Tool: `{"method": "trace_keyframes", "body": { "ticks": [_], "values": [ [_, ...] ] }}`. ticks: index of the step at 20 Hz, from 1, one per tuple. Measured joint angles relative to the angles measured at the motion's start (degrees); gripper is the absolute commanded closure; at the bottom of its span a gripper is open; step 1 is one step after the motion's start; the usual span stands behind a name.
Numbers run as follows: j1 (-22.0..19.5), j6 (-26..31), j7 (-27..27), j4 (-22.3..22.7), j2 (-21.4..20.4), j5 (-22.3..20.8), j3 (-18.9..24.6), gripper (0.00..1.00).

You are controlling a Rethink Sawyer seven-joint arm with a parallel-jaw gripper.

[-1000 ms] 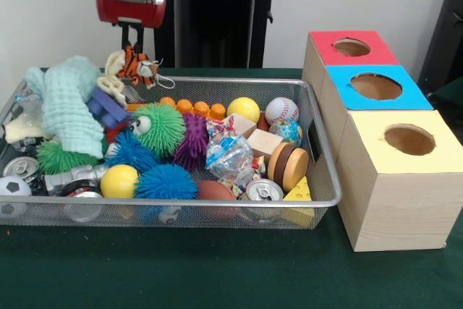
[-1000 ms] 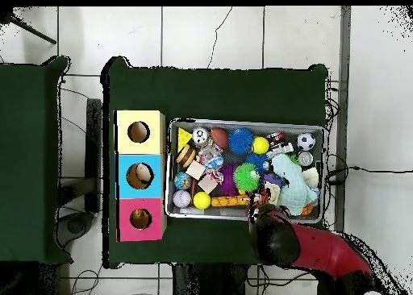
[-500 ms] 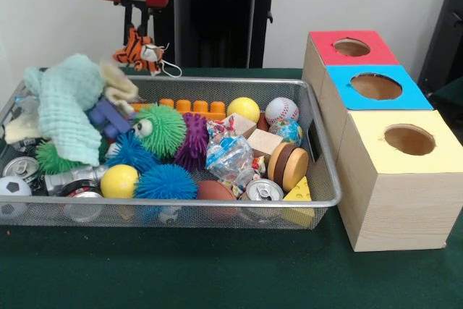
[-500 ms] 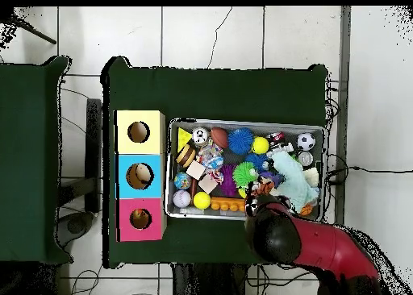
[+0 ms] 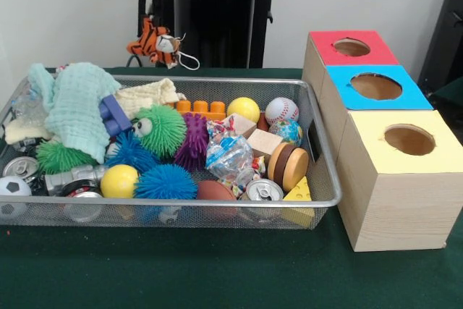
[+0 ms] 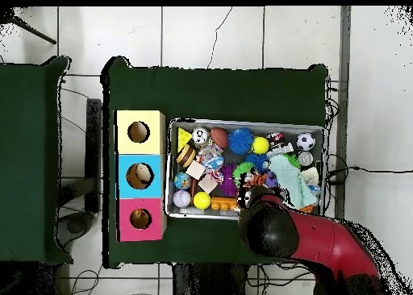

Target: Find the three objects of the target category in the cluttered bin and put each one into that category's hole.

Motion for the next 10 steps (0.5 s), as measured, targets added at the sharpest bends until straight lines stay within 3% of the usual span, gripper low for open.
{"method": "trace_keyframes", "body": {
  "ticks": [10],
  "values": [
    [1.1,3.6,0.0,2.6,-6.6,4.5,2.2,1.00]
  ]
}}
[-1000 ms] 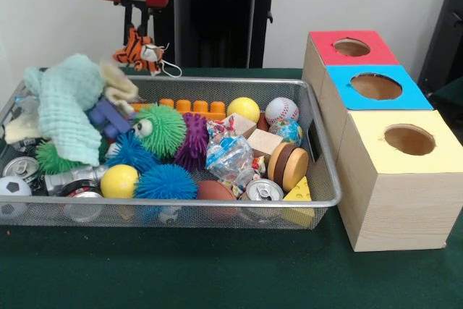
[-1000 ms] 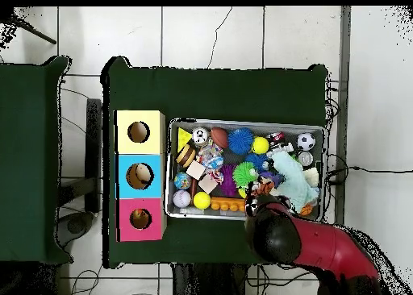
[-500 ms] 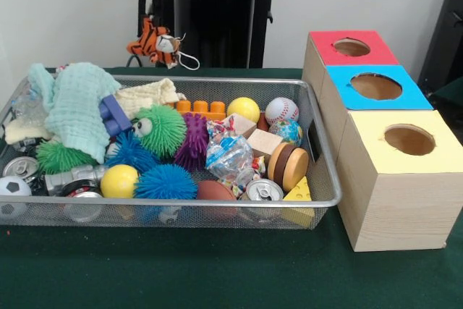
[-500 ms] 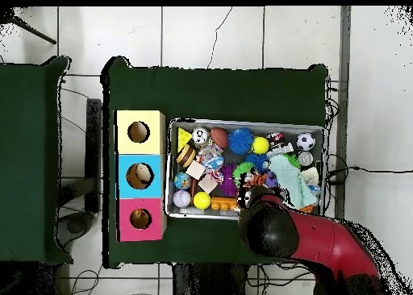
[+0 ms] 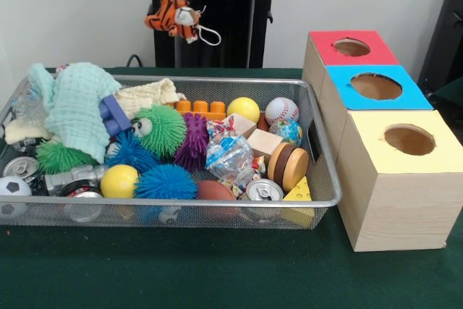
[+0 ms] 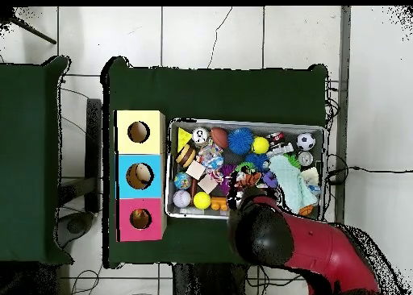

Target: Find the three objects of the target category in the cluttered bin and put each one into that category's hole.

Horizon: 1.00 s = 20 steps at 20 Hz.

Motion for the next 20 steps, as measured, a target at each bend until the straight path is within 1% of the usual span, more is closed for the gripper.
{"method": "trace_keyframes", "body": {
  "ticks": [2,4,6,13,17,20],
  "values": [
    [1.3,0.1,0.0,0.9,-1.1,0.3,0.0,1.00],
    [3.7,0.0,0.0,2.1,-2.2,0.5,0.0,1.00],
    [5.2,0.0,0.0,2.6,-2.5,0.5,-0.1,1.00],
    [16.0,0.0,0.0,5.5,-2.6,1.3,-0.9,1.00],
    [21.8,-0.2,0.4,7.3,-2.1,2.3,-2.5,1.00],
    [24.3,-0.9,0.7,8.4,-1.8,2.7,-3.6,1.00]
  ]
}}
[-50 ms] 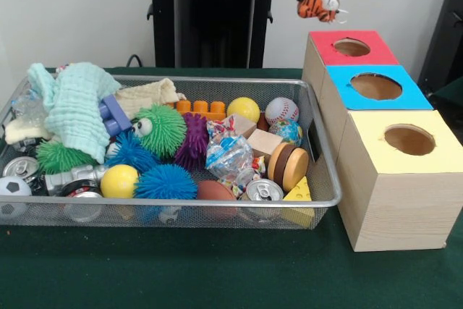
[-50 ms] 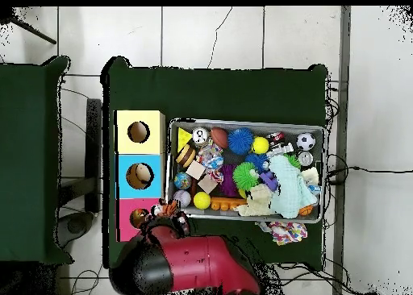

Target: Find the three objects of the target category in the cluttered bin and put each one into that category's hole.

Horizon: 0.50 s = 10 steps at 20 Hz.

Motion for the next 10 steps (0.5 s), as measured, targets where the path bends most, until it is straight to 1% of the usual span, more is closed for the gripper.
{"method": "trace_keyframes", "body": {
  "ticks": [3,5,10],
  "values": [
    [1.9,-1.3,0.4,1.3,0.5,0.3,-1.2,1.00],
    [2.6,-3.2,0.7,2.5,1.0,0.4,-2.3,1.00],
    [2.7,-9.0,1.6,5.1,3.1,0.4,-5.2,1.00]
  ]
}}
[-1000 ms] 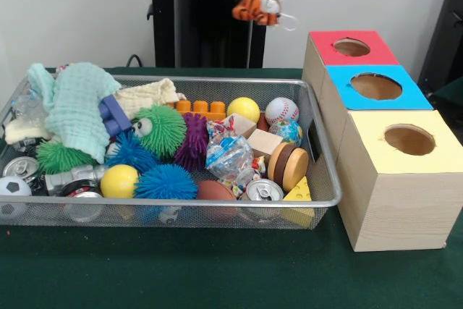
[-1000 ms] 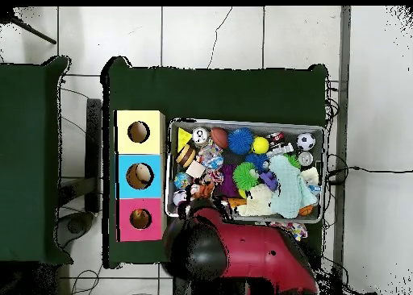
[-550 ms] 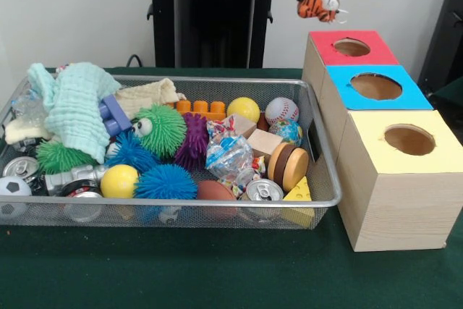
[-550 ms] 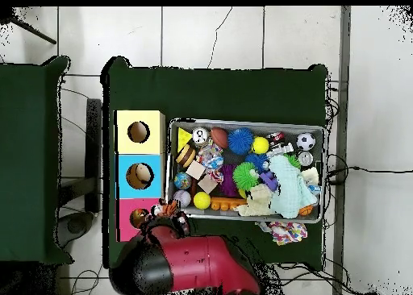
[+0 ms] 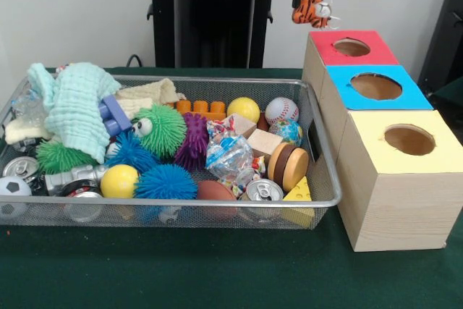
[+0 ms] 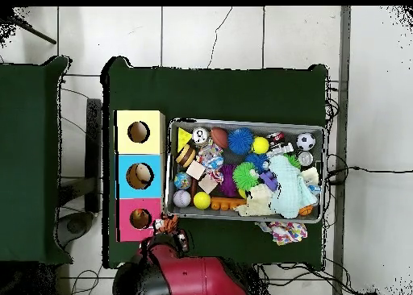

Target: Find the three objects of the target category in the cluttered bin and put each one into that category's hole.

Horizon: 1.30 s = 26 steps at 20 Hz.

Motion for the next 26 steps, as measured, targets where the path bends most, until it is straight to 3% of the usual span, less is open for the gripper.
{"method": "trace_keyframes", "body": {
  "ticks": [10,26],
  "values": [
    [2.0,-3.1,0.2,1.2,3.6,1.3,-3.8,1.00],
    [8.2,-2.4,0.2,1.3,-0.2,8.6,-5.8,1.00]
  ]
}}
